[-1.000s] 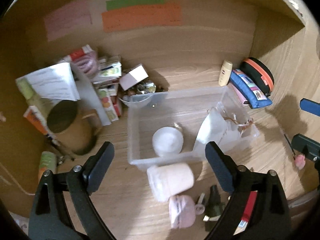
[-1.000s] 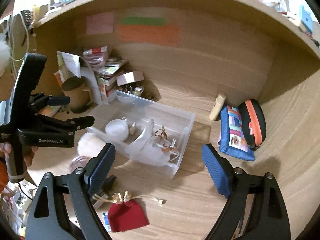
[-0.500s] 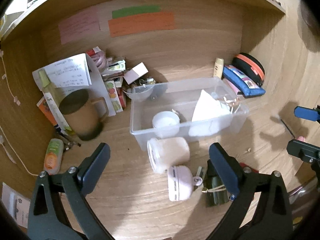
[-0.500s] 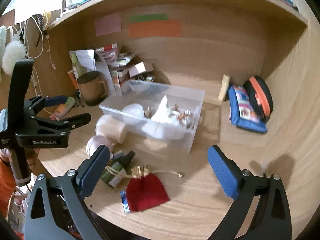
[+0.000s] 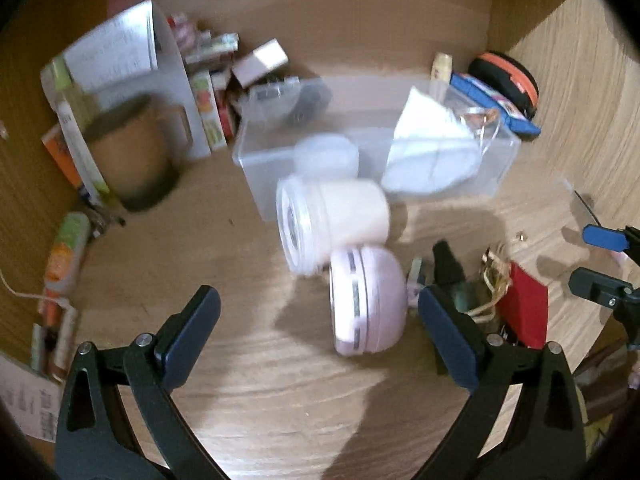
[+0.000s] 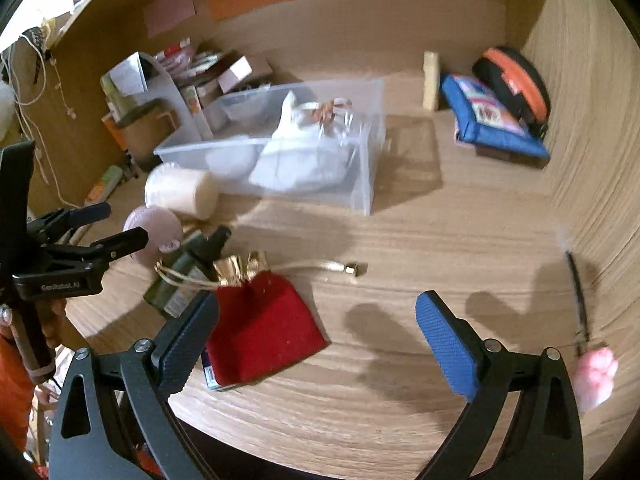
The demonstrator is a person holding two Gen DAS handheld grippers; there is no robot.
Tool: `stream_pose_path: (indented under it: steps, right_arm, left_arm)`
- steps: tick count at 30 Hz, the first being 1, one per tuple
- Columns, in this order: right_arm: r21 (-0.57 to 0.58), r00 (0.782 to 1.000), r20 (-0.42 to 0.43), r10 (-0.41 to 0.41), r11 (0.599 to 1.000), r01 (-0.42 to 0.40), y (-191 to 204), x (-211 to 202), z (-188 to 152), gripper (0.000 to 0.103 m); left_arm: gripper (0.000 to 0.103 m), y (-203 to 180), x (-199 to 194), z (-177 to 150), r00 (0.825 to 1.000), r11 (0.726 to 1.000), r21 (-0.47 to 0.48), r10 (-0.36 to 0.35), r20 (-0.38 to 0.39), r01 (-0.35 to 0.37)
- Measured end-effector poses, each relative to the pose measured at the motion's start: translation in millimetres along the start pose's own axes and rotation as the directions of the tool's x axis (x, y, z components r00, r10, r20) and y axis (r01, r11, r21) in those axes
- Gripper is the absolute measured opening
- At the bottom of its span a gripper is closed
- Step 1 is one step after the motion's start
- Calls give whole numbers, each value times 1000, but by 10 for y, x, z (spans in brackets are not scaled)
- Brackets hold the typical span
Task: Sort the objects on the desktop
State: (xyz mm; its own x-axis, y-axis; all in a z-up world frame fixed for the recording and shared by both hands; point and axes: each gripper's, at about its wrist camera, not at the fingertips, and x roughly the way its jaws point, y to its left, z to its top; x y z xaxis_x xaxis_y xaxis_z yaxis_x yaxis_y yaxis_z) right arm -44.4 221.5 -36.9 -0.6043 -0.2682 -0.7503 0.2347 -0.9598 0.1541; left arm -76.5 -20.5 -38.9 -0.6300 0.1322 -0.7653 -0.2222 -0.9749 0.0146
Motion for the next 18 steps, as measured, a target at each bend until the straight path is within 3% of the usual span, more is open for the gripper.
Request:
stream_pose_path:
  steps: [12,18]
  right_arm:
    - [-259,999,-31,-23,966,15,461,297,-40,98]
    - [-270,998,-56,1,963,-16,461,419,33,95]
  left_arm:
    - [100,-101,273,-61,998,999,31,-35,-47,36]
    - [96,-53,273,-4,999,999,12,-49,-12,49]
